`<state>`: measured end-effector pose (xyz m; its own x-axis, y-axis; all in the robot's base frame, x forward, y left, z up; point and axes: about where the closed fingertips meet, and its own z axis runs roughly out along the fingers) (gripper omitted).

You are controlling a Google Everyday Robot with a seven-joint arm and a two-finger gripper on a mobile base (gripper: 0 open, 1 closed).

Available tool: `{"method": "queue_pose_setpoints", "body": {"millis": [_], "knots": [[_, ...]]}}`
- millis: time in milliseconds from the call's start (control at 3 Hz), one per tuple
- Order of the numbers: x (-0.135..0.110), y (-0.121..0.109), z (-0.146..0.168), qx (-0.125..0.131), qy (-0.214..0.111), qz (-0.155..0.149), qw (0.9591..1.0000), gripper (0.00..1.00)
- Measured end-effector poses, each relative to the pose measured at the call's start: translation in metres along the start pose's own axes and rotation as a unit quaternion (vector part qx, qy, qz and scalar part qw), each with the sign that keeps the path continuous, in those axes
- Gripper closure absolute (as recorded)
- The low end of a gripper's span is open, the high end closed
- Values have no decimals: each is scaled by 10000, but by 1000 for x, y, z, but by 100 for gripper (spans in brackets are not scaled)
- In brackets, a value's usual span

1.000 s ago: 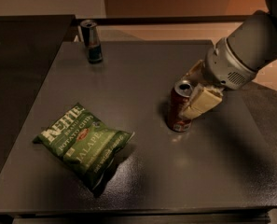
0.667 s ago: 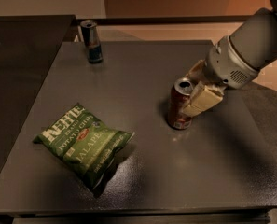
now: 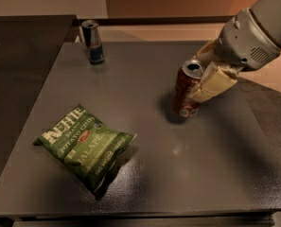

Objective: Pick coke can

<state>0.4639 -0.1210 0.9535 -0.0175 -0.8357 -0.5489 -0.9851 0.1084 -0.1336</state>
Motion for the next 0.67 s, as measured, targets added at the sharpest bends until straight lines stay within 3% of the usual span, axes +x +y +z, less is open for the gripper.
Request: {"method": "queue_pose_setpoints", "body": {"millis": [333,667], "knots": [[-27,-10,-46,145,-65,-189,9997,100],[-29,-11,-48,173,-76,-208,9996,100]]}}
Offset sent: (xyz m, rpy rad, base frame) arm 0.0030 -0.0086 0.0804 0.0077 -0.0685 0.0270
